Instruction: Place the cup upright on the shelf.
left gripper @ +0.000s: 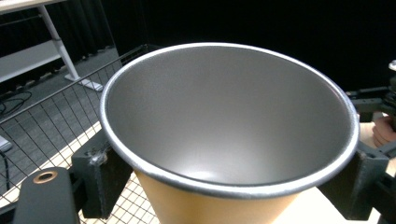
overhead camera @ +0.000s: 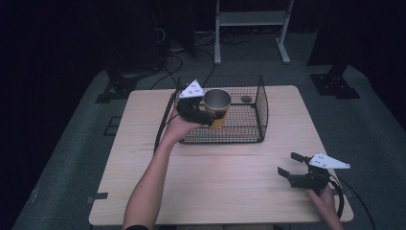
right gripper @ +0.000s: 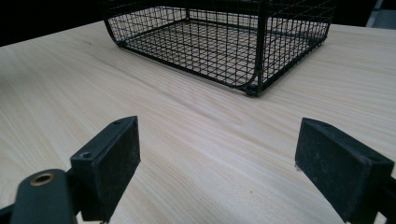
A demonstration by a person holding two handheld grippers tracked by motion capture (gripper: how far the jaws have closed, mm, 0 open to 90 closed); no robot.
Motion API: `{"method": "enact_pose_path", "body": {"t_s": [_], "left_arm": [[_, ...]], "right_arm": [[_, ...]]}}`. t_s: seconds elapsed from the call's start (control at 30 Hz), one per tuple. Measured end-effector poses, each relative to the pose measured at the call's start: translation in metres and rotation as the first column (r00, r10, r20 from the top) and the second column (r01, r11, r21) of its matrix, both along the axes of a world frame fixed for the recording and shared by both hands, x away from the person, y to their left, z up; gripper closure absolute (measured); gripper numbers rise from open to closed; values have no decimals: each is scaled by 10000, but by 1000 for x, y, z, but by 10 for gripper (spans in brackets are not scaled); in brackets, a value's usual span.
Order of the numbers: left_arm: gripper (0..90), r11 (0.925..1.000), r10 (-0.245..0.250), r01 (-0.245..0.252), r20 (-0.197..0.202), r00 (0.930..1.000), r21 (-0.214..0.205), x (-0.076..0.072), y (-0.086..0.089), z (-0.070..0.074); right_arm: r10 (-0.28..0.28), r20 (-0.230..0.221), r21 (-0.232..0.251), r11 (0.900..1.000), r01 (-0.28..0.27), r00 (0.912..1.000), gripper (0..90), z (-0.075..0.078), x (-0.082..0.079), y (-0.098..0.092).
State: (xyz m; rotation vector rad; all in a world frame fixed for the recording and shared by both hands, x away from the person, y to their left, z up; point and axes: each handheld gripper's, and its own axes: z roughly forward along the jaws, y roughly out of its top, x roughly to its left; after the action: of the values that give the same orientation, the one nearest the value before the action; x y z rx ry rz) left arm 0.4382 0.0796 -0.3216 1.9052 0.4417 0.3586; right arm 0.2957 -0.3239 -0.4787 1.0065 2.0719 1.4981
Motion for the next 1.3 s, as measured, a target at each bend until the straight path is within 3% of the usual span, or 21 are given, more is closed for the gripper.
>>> {"method": "enact_pose_path", "body": {"t_s": [0.97, 1.1, 1.3], "left_arm": [[146, 9999, 103, -105, -492, 9987, -48, 45, -17, -3], [145, 9997, 121, -133, -573, 9983, -202, 50, -17, -6], [145, 9999, 52, -58, -659, 9978, -88, 56, -18, -13]], "right_arm": [[5, -28, 183, 9998, -4, 10000, 130, 0, 0, -2], [15, -22, 210, 9998, -14, 10000, 131, 0, 0, -2], [15, -9, 236, 9997, -15, 10000, 130, 0, 0, -2]]}}
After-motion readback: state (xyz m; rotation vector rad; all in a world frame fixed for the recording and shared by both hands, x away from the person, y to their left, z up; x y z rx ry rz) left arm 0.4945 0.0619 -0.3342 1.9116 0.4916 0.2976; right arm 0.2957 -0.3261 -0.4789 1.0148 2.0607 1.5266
